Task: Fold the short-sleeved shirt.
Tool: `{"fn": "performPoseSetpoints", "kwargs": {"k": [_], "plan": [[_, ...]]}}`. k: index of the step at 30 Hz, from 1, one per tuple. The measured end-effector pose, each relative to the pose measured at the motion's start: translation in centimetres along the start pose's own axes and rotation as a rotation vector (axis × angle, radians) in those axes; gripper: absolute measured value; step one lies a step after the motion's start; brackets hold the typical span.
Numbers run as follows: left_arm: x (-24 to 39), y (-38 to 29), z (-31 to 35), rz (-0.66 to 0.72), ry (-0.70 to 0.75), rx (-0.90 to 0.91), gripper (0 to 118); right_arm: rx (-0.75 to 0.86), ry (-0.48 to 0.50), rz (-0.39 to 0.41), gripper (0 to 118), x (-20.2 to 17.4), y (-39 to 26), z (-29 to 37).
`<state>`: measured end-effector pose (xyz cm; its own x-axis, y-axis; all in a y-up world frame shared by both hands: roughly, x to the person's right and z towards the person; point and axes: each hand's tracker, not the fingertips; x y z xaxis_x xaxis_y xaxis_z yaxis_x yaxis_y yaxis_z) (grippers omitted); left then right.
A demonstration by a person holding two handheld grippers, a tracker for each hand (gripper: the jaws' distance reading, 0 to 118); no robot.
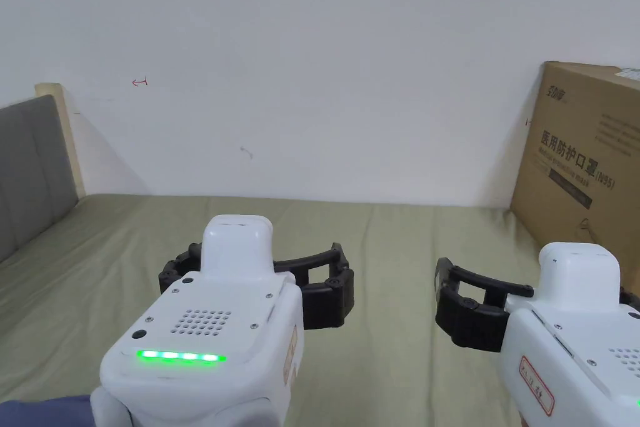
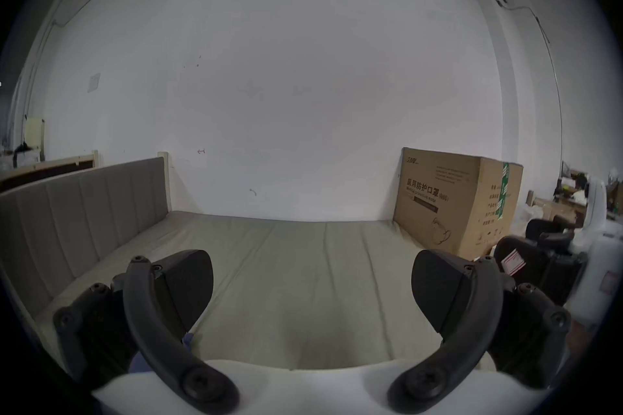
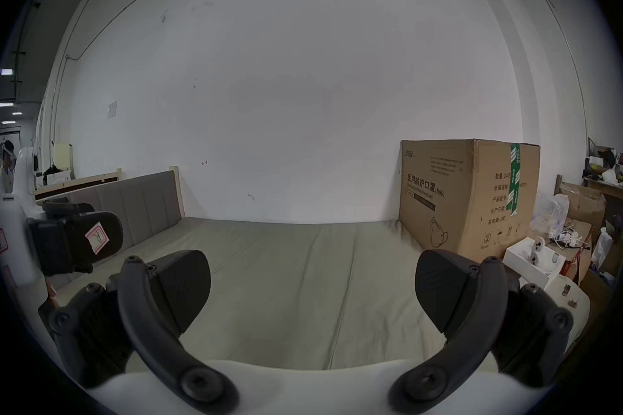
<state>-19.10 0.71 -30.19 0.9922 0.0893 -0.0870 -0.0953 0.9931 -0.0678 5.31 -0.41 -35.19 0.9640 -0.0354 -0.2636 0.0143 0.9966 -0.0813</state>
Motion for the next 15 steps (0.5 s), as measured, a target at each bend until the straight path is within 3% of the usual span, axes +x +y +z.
{"fn": "performPoseSetpoints", "kwargs": {"k": [15], "plan": [[-0.07, 0.16, -0.24, -0.013, 0.052, -0.002, 117, -0.014, 0.007, -0.002, 118, -0.28, -0.30, 0.30]]}}
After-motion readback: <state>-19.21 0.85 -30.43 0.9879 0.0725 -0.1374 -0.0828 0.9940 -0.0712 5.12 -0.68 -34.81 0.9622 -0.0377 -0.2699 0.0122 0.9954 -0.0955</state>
